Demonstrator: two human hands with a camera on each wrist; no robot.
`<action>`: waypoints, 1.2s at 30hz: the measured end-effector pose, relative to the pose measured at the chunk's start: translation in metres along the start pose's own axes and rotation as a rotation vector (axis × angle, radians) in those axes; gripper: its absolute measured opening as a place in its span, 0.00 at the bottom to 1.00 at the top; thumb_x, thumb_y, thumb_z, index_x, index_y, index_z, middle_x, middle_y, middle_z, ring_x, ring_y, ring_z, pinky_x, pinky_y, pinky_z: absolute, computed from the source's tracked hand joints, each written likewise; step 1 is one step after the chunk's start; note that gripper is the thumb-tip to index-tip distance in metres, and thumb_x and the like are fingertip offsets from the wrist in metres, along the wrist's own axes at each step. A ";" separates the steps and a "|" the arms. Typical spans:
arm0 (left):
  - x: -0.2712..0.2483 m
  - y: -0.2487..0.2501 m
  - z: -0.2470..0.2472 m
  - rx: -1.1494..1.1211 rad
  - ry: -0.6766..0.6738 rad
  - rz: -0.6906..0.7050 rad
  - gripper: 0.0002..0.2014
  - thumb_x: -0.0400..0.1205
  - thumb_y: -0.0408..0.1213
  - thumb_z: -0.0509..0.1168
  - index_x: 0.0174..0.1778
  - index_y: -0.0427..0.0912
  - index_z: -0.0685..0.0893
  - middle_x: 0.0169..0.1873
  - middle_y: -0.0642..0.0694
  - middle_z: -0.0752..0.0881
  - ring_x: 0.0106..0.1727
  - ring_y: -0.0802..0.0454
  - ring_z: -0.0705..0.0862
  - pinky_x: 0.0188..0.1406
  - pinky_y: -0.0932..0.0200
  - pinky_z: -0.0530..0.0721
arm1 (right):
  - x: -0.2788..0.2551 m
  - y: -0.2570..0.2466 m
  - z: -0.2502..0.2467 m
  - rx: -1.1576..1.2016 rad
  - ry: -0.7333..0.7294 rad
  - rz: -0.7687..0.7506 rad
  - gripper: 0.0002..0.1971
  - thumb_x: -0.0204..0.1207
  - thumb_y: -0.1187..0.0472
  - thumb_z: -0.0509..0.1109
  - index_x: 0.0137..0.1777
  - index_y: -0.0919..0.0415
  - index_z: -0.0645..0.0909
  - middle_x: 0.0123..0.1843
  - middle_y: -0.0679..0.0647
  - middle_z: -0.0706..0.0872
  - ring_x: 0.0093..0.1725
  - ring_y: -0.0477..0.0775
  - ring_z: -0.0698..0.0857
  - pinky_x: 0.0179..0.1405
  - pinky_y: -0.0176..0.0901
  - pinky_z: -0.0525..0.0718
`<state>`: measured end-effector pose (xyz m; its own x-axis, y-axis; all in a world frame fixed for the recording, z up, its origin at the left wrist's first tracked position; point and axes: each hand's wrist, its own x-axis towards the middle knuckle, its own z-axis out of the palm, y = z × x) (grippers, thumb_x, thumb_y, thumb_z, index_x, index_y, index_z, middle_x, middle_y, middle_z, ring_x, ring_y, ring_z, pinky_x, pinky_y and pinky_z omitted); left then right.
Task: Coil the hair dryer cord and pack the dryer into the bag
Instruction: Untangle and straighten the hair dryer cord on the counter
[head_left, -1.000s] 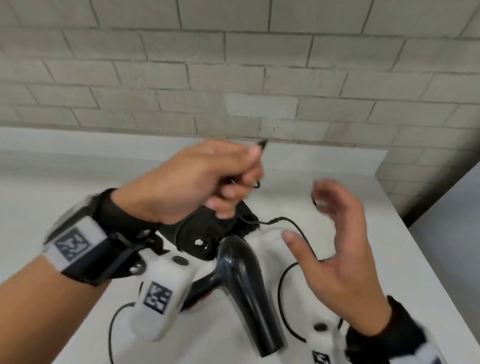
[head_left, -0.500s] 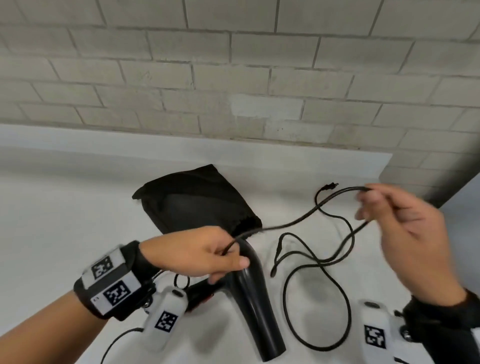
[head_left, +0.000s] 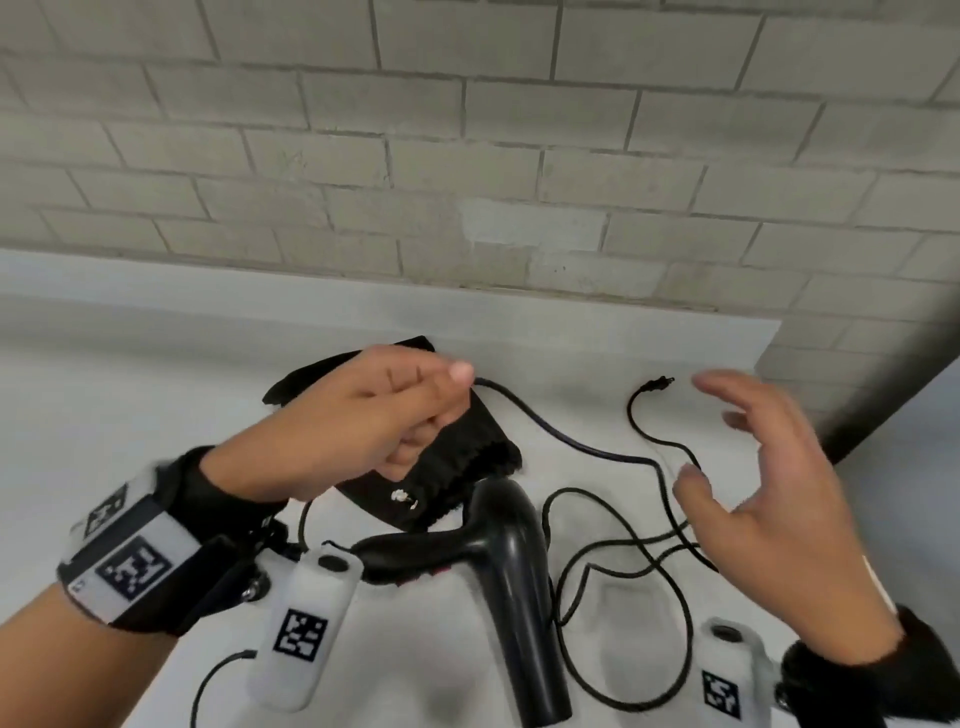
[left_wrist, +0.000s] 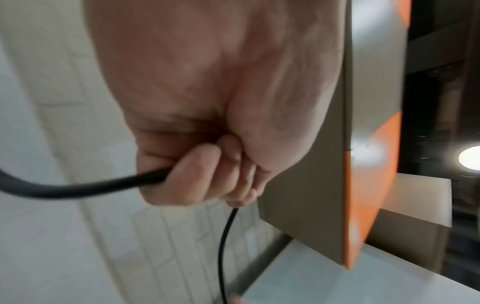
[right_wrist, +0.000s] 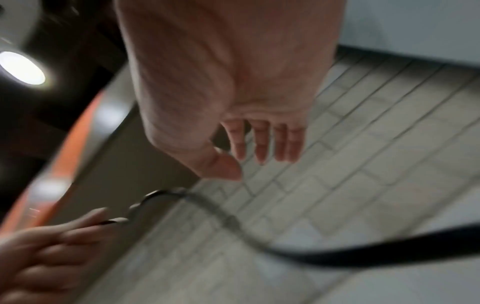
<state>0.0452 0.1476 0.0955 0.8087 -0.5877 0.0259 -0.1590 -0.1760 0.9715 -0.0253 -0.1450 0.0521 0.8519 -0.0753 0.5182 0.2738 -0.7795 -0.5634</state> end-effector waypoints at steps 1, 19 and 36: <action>0.006 0.013 0.007 0.014 -0.002 0.021 0.23 0.86 0.55 0.61 0.28 0.45 0.70 0.24 0.51 0.59 0.23 0.53 0.56 0.22 0.63 0.57 | 0.004 -0.026 0.000 0.072 -0.008 -0.113 0.30 0.71 0.64 0.72 0.74 0.54 0.71 0.69 0.42 0.75 0.69 0.40 0.75 0.68 0.29 0.71; 0.036 -0.013 0.009 0.477 -0.180 0.088 0.17 0.87 0.53 0.62 0.36 0.48 0.80 0.31 0.47 0.84 0.36 0.42 0.83 0.47 0.44 0.83 | 0.062 -0.023 -0.029 0.391 -0.014 -0.161 0.10 0.85 0.50 0.63 0.45 0.50 0.82 0.26 0.41 0.74 0.23 0.43 0.69 0.24 0.30 0.69; 0.042 -0.011 0.052 -0.712 -0.158 -0.091 0.12 0.85 0.45 0.62 0.44 0.39 0.83 0.19 0.53 0.63 0.16 0.57 0.61 0.32 0.57 0.77 | 0.050 0.033 0.001 0.084 -0.111 -0.011 0.11 0.86 0.69 0.56 0.54 0.55 0.78 0.35 0.50 0.83 0.37 0.45 0.81 0.35 0.32 0.77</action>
<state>0.0515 0.0843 0.0733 0.7015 -0.7113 -0.0445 0.3547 0.2942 0.8875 0.0270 -0.1740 0.0586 0.8916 0.0061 0.4529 0.3160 -0.7247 -0.6123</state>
